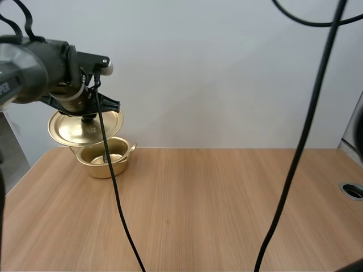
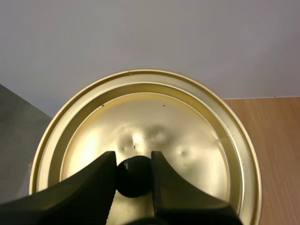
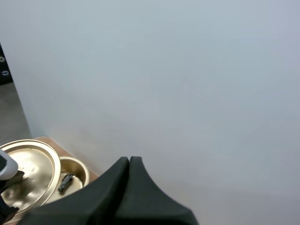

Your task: Open the pot, put the car inside, and close it

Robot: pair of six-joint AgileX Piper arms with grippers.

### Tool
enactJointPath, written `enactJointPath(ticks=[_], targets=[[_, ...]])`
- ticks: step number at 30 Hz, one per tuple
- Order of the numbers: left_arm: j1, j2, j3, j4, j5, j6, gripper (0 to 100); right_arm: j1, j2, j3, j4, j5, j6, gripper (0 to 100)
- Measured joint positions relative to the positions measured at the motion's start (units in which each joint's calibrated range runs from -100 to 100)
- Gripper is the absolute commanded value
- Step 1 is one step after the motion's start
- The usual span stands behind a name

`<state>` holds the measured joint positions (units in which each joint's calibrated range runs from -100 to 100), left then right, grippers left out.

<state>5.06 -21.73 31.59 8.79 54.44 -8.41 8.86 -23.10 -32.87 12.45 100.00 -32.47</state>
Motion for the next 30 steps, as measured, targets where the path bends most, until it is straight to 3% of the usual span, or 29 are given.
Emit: enactJointPath(ticks=[6, 11, 30], targets=[[0.00, 9.79, 0.00, -1.29, -13.98, 0.00, 0, 0.00, -11.11, 0.00, -5.53, 0.00, 3.54, 0], [0.00, 16.07, -0.12, -1.29, -22.40, 0.00, 0, 0.00, -18.02, 0.00, -6.30, 0.00, 5.94, 0], [0.00, 30.85, -8.42, -1.16, -19.90, 0.00, 0, -1.39, -20.77, 0.00, -8.49, -0.06, 7.87, 0]])
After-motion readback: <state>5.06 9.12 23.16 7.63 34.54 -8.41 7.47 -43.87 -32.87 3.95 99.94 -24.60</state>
